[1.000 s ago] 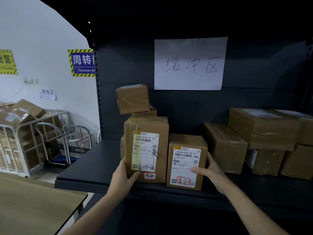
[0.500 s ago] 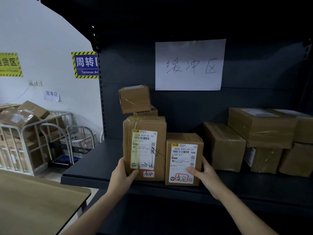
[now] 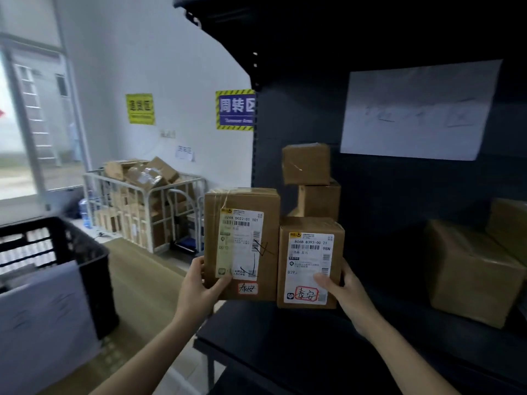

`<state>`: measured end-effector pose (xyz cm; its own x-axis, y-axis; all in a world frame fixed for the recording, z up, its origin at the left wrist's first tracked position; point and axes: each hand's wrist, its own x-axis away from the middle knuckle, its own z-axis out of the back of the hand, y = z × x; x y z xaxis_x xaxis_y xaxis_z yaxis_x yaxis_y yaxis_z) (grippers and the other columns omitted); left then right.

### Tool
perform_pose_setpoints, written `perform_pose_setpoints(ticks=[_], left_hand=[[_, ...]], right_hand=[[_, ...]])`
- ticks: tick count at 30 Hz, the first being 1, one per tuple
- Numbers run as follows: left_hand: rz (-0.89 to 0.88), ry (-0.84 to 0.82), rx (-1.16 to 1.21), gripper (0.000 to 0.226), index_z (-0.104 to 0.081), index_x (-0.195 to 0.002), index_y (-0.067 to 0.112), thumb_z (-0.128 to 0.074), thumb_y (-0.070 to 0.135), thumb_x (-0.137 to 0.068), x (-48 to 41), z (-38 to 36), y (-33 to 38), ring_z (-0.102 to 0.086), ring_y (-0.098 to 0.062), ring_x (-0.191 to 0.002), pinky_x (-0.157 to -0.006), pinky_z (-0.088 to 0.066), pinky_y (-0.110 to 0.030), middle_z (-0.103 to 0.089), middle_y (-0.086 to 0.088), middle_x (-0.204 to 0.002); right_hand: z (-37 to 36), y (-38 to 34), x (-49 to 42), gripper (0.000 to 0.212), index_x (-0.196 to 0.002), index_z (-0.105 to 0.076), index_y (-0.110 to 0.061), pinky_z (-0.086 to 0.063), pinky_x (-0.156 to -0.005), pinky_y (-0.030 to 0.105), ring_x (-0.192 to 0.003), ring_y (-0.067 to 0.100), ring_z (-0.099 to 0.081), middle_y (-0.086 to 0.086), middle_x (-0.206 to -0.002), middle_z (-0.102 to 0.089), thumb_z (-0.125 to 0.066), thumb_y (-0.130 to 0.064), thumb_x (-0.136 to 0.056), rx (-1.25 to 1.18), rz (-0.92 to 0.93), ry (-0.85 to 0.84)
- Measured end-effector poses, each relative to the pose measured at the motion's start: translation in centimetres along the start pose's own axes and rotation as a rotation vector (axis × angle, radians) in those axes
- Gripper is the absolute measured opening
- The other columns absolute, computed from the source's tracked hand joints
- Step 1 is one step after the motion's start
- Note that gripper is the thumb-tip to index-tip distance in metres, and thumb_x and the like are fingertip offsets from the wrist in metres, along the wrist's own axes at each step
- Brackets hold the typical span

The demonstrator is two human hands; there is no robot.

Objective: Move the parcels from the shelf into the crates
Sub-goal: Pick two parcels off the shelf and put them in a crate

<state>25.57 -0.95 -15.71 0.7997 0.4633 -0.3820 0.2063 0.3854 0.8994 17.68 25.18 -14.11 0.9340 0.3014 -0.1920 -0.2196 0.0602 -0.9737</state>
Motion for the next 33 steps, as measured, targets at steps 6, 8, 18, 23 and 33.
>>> perform_pose_setpoints(ticks=[6,8,18,23,33], left_hand=[[0.028,0.17,-0.059,0.033,-0.048,-0.107,0.022,-0.069,0.018,-0.081,1.4,7.1,-0.8,-0.06,-0.004,-0.088,-0.06,-0.054,-0.015,-0.061,0.006,-0.098],[0.054,0.212,-0.074,0.032,-0.048,-0.107,0.02,-0.068,0.019,-0.082,1.9,9.6,-1.2,-0.062,-0.007,-0.089,-0.061,-0.055,-0.016,-0.062,0.005,-0.098],[0.12,0.421,-0.177,0.033,-0.049,-0.107,0.023,-0.069,0.025,-0.081,5.9,24.1,-3.3,-0.063,-0.017,-0.096,-0.079,-0.057,-0.037,-0.063,-0.001,-0.104],[0.138,0.534,-0.245,0.033,-0.047,-0.107,0.021,-0.068,0.024,-0.082,8.5,33.2,-3.5,-0.062,-0.013,-0.09,-0.068,-0.053,-0.024,-0.062,0.001,-0.1],[0.14,0.676,-0.33,0.03,-0.051,-0.102,0.02,-0.071,0.024,-0.08,13.6,50.9,-3.8,-0.063,-0.015,-0.089,-0.067,-0.054,-0.025,-0.063,-0.001,-0.098]], right_hand=[[-7.2,-0.5,-1.8,0.031,-0.108,-0.053,-0.038,-0.05,-0.088,0.032,-0.097,0.01,-0.064,-0.015,-0.103,-0.067,-0.064,-0.022,-0.084,-0.065,0.013,-0.171],[-9.8,-0.8,-2.1,0.036,-0.11,-0.053,-0.041,-0.051,-0.089,0.034,-0.099,0.01,-0.065,-0.013,-0.106,-0.068,-0.067,-0.029,-0.079,-0.075,0.034,-0.237],[-24.6,-3.4,-1.0,0.043,-0.12,-0.052,-0.029,-0.058,-0.072,0.027,-0.094,0.015,-0.07,-0.002,-0.11,-0.07,-0.065,-0.025,-0.079,-0.15,0.073,-0.521],[-34.0,-5.1,0.6,0.045,-0.124,-0.049,-0.029,-0.057,-0.072,0.028,-0.093,0.016,-0.07,0.0,-0.113,-0.068,-0.065,-0.024,-0.082,-0.181,0.091,-0.61],[-51.7,-9.2,6.7,0.043,-0.119,-0.05,-0.027,-0.058,-0.076,0.034,-0.092,0.016,-0.07,-0.003,-0.106,-0.069,-0.065,-0.029,-0.08,-0.242,0.108,-0.747]])
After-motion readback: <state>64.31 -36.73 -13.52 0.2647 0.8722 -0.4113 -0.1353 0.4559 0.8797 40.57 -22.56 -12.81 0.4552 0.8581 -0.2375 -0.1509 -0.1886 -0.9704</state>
